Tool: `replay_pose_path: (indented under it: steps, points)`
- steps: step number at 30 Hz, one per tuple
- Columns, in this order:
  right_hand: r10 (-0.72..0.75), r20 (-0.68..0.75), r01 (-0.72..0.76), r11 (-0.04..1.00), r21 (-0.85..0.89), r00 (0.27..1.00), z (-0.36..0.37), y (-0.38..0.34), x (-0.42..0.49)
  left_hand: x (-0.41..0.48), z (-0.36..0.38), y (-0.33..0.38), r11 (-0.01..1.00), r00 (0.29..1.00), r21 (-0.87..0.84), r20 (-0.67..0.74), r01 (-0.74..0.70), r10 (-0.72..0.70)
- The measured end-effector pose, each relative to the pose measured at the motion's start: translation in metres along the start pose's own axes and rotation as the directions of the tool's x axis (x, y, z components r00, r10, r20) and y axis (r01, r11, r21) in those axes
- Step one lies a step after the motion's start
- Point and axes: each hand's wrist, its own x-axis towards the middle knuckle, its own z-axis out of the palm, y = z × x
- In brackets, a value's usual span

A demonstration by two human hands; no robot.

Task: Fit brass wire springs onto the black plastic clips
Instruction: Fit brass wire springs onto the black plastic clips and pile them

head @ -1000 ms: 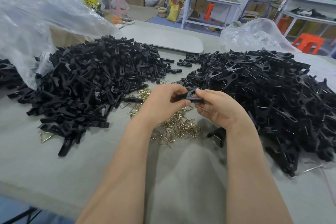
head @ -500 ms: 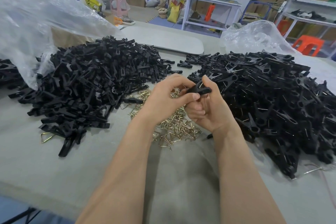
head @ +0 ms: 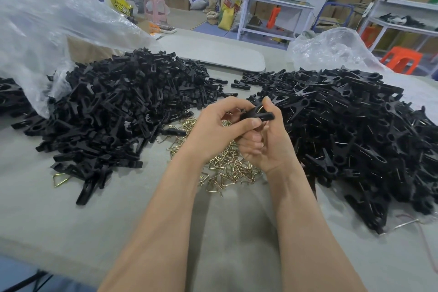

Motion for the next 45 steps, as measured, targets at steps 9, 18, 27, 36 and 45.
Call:
replay_pose_path:
  steps: [9, 18, 27, 36, 45]
  points:
    - [0.078, -0.324, -0.202, 0.907, -0.369, 0.943, -0.020, -0.017, -0.005, 0.000, -0.010, -0.014, 0.951, 0.994, 0.292, -0.006, 0.106, -0.109]
    - [-0.074, -0.505, -0.217, 0.842, -0.494, 0.860, -0.027, -0.019, -0.004, 0.001, -0.003, -0.023, 0.880, 0.988, 0.469, 0.081, 0.077, -0.130]
    - [-0.181, -0.510, -0.175, 0.801, -0.572, 0.841, -0.027, -0.022, -0.005, 0.000, -0.001, -0.023, 0.875, 0.993, 0.476, 0.023, 0.091, -0.116]
    - [-0.173, -0.494, -0.178, 0.792, -0.584, 0.852, -0.024, -0.022, -0.006, 0.000, 0.000, -0.024, 0.885, 0.995, 0.461, 0.034, 0.063, -0.089]
    - [-0.205, -0.507, -0.195, 0.754, -0.627, 0.837, -0.029, -0.026, -0.009, 0.000, -0.002, -0.024, 0.892, 0.992, 0.438, 0.000, 0.113, -0.126]
